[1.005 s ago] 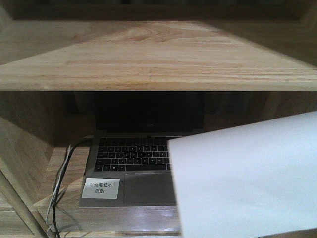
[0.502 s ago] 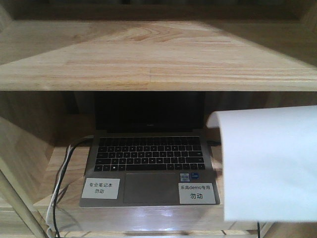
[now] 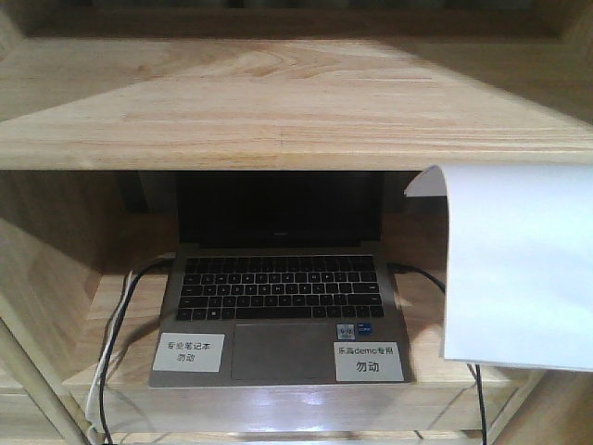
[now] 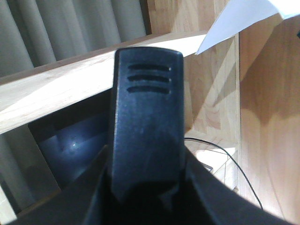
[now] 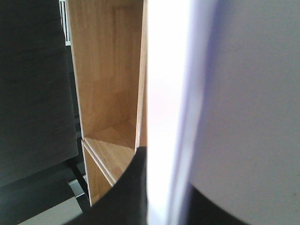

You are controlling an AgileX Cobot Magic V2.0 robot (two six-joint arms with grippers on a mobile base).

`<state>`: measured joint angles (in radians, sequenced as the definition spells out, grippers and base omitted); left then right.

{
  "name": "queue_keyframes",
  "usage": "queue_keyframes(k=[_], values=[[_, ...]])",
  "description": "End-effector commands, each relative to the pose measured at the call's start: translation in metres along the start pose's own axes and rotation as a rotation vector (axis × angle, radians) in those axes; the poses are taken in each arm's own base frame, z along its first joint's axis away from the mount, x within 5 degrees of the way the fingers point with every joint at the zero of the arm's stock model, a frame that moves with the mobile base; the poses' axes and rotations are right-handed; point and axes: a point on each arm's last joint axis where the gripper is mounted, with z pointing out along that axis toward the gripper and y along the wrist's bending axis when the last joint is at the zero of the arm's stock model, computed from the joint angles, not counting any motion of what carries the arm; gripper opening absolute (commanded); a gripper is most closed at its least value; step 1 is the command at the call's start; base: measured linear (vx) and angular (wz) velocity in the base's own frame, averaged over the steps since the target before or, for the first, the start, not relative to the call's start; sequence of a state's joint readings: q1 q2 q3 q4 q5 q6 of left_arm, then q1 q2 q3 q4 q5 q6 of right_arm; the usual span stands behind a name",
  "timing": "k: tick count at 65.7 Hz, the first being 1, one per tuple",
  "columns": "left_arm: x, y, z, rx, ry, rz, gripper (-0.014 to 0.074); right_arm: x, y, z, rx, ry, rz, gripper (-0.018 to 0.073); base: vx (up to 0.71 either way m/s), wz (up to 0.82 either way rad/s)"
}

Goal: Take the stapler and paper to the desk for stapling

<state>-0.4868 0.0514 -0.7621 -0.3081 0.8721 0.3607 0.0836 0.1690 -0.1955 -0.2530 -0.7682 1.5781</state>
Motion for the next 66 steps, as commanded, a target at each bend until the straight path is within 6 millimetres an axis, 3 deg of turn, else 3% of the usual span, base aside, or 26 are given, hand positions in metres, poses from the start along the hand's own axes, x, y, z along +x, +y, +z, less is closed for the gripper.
queue_keyframes(k=[1,66], values=[[-0.0167,0.0033,-0.0005,-0.023,-0.117,-0.016,-0.0006,-0.0027,0.0086,0.0055,-0.048,-0.012,-0.006,-0.0003,0.00,0.00],[-0.0167,0.0033,-0.0005,-0.023,-0.117,-0.016,-0.0006,-0.0026,0.0088,0.0055,-0.051,-0.011,-0.007,-0.0003,0.00,0.00]])
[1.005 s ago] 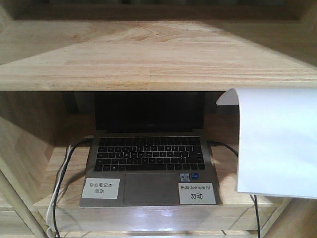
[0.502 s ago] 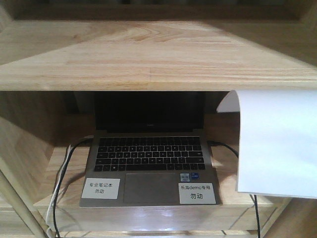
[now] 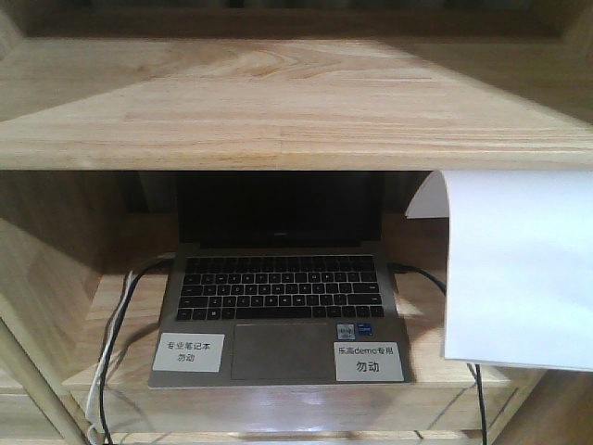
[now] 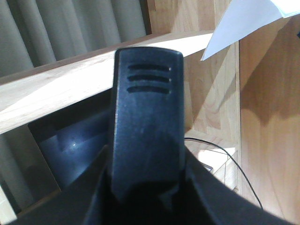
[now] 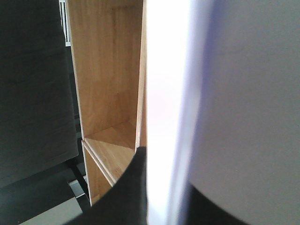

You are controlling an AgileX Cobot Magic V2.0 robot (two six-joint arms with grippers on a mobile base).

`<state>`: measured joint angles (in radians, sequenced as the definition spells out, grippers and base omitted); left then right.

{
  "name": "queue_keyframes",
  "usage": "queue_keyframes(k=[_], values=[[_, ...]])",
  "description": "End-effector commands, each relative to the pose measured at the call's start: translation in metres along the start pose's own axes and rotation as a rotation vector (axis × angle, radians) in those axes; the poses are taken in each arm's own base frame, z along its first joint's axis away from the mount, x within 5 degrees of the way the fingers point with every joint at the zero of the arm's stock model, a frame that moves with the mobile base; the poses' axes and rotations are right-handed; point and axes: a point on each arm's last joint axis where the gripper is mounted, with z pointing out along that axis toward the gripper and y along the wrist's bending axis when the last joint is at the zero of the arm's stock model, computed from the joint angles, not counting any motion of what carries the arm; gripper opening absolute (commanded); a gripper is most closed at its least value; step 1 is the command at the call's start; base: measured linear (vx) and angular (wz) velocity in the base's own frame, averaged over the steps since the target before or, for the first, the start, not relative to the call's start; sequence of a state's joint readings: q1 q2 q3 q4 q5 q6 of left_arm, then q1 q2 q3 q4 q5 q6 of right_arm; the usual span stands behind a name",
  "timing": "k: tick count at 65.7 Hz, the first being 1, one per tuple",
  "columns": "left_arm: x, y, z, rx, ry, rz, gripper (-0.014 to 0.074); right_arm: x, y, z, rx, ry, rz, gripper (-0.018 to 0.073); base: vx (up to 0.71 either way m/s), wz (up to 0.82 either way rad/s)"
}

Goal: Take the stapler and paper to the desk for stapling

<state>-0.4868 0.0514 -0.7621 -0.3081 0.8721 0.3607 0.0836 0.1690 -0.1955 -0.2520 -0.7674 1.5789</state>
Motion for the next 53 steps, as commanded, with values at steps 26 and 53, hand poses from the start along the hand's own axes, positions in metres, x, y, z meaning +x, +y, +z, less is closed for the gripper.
queue_keyframes(k=[26,53], values=[[-0.0167,0.0033,-0.0005,-0.023,-0.117,-0.016,-0.0006,-0.0025,0.0090,0.0055,-0.052,-0.010,-0.009,-0.0003,0.00,0.00],[-0.0167,0.0033,-0.0005,-0.023,-0.117,-0.016,-0.0006,-0.0025,0.0090,0.0055,-0.052,-0.010,-0.009,-0.0003,-0.04,0.16]])
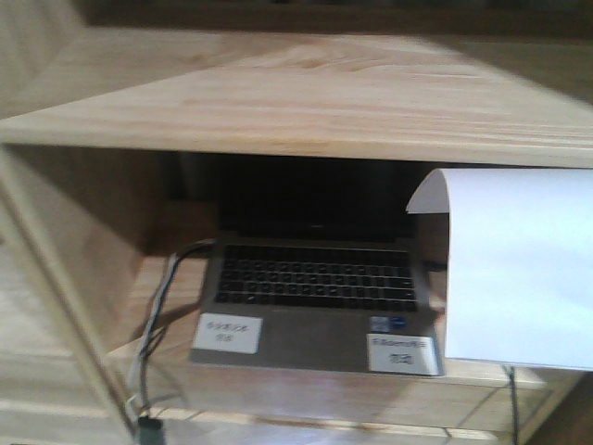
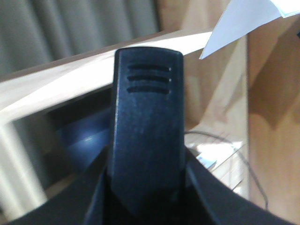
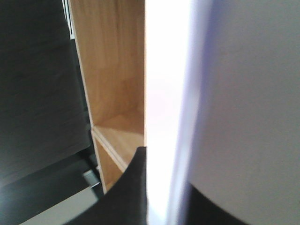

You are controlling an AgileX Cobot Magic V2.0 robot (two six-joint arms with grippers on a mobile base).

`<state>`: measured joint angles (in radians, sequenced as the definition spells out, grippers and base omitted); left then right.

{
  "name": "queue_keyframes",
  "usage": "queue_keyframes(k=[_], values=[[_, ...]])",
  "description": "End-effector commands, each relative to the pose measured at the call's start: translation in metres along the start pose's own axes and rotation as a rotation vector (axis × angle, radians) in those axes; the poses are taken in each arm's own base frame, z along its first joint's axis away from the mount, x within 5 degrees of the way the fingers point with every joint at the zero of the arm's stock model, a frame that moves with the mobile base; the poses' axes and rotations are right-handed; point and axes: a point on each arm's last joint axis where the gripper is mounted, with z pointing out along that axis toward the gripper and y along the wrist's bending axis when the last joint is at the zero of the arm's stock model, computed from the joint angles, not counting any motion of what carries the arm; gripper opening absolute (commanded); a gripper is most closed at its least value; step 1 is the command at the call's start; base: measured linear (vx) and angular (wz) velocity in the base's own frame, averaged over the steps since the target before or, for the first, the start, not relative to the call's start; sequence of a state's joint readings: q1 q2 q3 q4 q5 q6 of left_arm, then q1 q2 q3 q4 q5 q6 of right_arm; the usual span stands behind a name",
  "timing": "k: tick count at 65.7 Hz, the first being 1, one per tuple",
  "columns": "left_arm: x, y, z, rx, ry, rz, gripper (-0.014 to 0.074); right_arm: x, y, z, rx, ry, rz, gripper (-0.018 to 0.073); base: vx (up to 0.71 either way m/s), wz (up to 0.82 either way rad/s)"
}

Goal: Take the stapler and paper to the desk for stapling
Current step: 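Drive the base away from the shelf toward the wooden desk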

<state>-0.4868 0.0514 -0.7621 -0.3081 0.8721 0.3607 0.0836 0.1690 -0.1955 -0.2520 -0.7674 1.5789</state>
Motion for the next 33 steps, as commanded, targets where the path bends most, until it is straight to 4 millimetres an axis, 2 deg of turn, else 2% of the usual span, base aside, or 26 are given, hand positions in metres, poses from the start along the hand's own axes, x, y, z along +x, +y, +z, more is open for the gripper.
queue_keyframes(k=[1,33], values=[[-0.0167,0.0033,-0.0005,-0.023,-0.117,-0.016,-0.0006,-0.0025,0.0090,0.0055,-0.052,-0.010,-0.009,-0.0003,-0.09,0.36],[-0.0167,0.0033,-0.0005,-0.023,-0.117,-0.016,-0.0006,-0.0025,0.0090,0.0055,-0.052,-0.010,-0.009,-0.0003,-0.13,0.49]])
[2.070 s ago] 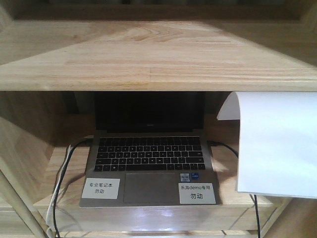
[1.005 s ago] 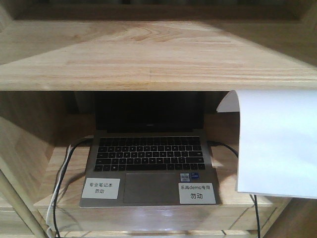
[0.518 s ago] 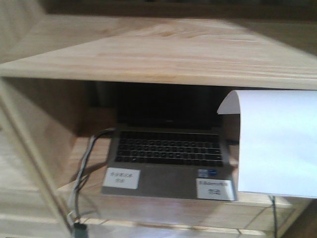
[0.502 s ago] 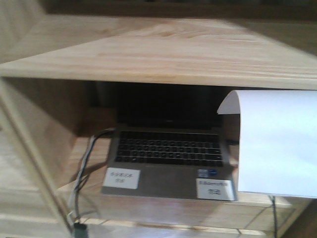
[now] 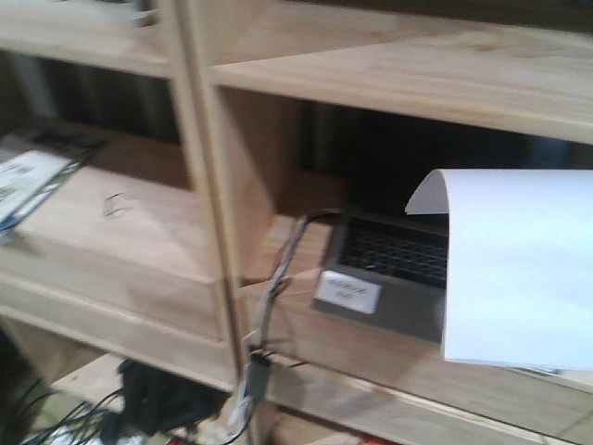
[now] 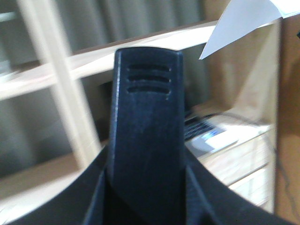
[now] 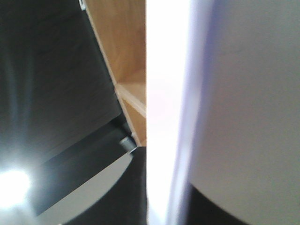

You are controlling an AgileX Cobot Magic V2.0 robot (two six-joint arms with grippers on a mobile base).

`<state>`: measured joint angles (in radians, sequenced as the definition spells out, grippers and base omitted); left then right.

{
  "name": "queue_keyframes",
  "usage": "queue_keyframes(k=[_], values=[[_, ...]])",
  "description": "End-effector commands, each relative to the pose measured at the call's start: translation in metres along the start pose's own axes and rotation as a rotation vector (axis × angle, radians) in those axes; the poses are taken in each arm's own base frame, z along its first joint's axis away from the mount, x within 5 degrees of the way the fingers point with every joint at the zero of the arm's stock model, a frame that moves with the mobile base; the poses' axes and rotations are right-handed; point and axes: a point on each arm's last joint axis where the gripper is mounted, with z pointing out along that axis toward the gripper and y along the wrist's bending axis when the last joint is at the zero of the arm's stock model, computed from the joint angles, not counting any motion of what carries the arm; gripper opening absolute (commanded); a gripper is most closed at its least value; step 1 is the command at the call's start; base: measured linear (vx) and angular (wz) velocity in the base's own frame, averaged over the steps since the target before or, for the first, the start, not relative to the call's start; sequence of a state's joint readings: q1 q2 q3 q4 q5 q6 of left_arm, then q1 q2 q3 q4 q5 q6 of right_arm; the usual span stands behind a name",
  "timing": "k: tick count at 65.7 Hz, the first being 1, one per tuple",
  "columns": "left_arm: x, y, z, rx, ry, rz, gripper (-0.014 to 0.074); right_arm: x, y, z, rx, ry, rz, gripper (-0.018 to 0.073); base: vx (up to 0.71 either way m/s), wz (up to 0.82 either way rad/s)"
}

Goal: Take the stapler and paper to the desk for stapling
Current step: 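Drive the base away from the shelf toward the wooden desk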

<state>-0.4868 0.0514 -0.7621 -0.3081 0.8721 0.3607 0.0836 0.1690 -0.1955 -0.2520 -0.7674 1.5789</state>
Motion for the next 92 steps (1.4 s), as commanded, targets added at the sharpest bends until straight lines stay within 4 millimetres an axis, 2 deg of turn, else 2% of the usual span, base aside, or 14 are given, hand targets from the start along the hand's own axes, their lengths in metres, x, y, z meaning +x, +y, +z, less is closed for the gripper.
queue_keyframes(k=[1,92], values=[[-0.0167,0.0033,-0.0005,-0.023,-0.117,-0.016,-0.0006,-0.0025,0.0090,0.0055,-0.052,-0.010,-0.009,-0.0003,-0.14,0.54],[-0.0167,0.0033,-0.0005,-0.023,-0.117,-0.016,-0.0006,-0.0025,0.0090,0.0055,-0.052,-0.010,-0.009,-0.0003,-0.13,0.49]])
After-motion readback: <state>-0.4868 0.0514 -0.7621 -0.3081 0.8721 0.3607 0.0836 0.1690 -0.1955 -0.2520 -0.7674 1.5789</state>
